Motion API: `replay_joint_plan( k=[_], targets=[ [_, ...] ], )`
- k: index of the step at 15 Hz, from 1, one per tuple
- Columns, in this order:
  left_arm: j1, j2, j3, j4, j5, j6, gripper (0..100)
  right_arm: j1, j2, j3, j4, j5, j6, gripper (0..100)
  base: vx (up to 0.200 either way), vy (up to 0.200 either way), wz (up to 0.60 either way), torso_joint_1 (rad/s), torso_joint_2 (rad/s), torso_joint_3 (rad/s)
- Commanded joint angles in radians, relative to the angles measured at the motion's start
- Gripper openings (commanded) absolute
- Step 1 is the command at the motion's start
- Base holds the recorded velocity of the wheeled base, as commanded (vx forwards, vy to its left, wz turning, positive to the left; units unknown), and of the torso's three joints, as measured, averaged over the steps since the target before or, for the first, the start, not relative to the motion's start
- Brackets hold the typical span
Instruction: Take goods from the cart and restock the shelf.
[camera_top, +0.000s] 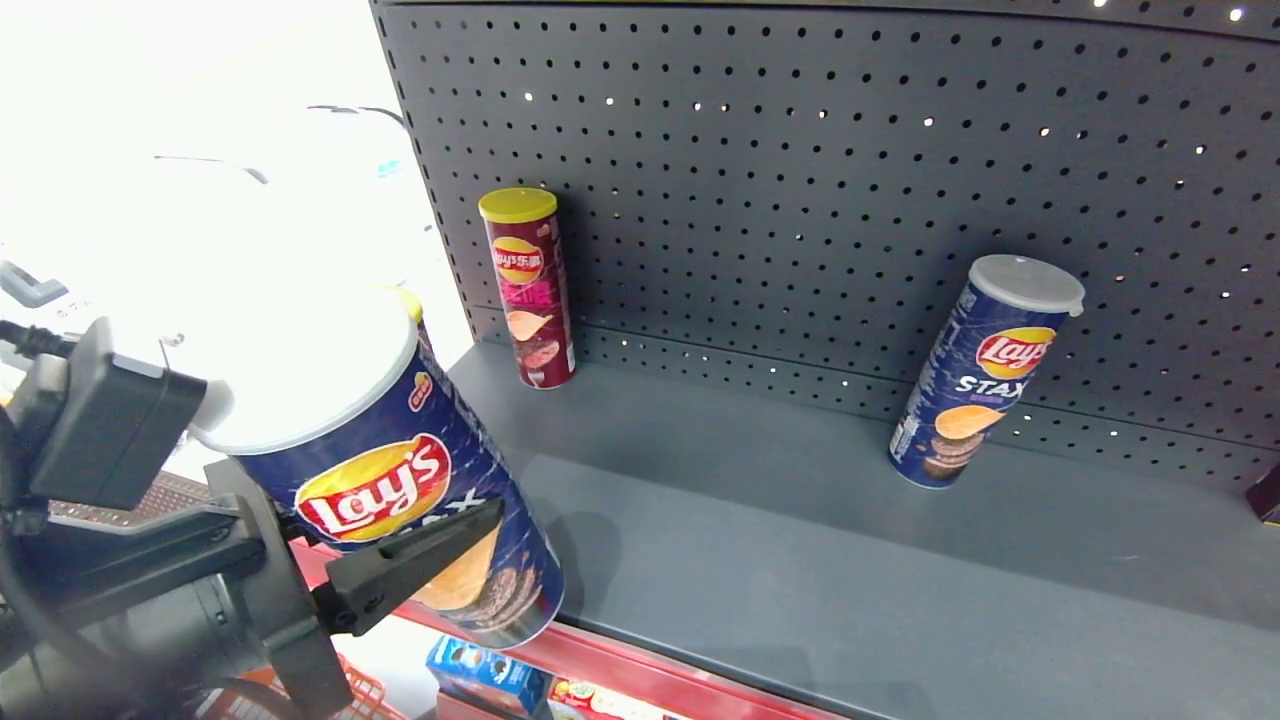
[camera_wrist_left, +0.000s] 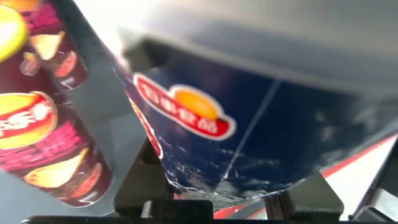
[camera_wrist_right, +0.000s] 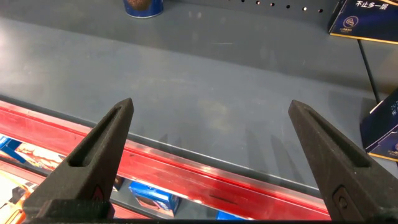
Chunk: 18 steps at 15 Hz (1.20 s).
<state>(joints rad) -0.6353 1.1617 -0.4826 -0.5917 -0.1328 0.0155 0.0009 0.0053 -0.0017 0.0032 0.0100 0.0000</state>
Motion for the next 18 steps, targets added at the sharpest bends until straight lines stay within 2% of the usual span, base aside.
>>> replay_joint_plan(
  k=[1,2,4,5,7,12,18],
  targets=[
    [-0.004,0.016,-0.001,0.0,-0.001,0.0,0,0.001,0.001,0.0,0.0,0.001,0.0,100,0.0,0.0,0.0,0.0,0.0,0.0],
    [-0.006,0.027,-0.001,-0.002,-0.004,0.0,0,0.001,0.001,0.0,0.0,0.001,0.0,100,0.0,0.0,0.0,0.0,0.0,0.0],
    [-0.004,0.044,-0.004,-0.007,-0.062,0.001,0,0.001,0.001,0.0,0.0,0.001,0.0,100,0.0,0.0,0.0,0.0,0.0,0.0],
    [-0.004,0.053,-0.008,-0.007,-0.068,0.001,0,0.001,0.001,0.0,0.0,0.001,0.0,100,0.0,0.0,0.0,0.0,0.0,0.0],
    [-0.004,0.067,-0.025,-0.007,-0.071,0.021,0,0.001,0.001,0.0,0.0,0.001,0.0,100,0.0,0.0,0.0,0.0,0.0,0.0],
    [-0.006,0.121,-0.09,-0.008,-0.102,0.023,0,0.001,0.001,0.0,0.0,0.002,-0.002,100,0.0,0.0,0.0,0.0,0.0,0.0],
    [-0.024,0.131,-0.099,-0.008,-0.111,0.023,0,0.001,0.001,0.0,0.0,0.002,-0.002,100,0.0,0.0,0.0,0.0,0.0,0.0]
  ],
)
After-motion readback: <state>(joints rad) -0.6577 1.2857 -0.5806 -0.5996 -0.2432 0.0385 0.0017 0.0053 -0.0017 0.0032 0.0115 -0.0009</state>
